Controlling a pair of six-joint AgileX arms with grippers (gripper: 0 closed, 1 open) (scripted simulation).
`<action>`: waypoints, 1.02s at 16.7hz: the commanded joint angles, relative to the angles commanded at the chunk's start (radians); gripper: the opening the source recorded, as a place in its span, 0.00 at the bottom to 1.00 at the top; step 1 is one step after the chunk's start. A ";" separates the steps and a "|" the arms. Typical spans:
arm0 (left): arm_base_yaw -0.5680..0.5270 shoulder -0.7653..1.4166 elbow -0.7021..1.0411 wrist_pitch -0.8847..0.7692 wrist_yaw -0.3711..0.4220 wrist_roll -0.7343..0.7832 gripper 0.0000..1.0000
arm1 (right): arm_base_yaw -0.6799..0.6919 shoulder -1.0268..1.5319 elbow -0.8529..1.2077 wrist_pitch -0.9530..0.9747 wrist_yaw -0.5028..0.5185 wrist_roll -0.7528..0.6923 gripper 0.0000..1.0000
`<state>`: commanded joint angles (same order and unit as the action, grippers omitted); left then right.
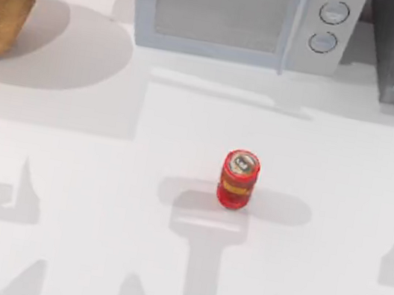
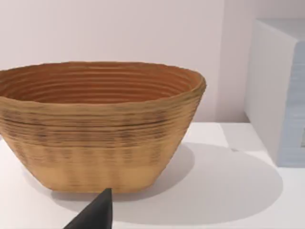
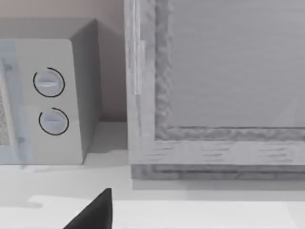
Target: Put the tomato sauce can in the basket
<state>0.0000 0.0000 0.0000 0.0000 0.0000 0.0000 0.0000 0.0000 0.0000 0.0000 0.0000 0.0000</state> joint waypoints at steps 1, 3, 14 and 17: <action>0.000 0.000 0.000 0.000 0.000 0.000 1.00 | 0.000 0.000 0.000 0.000 0.000 0.000 1.00; -0.002 0.009 0.003 0.006 0.005 0.000 1.00 | 0.000 0.000 0.000 0.000 0.000 0.000 1.00; -0.096 0.676 0.229 0.449 0.313 -0.005 1.00 | 0.000 0.000 0.000 0.000 0.000 0.000 1.00; -0.134 0.963 0.323 0.636 0.442 0.003 1.00 | 0.000 0.000 0.000 0.000 0.000 0.000 1.00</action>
<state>-0.1343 0.9632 0.3228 0.6365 0.4421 0.0030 0.0000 0.0000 0.0000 0.0000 0.0000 0.0000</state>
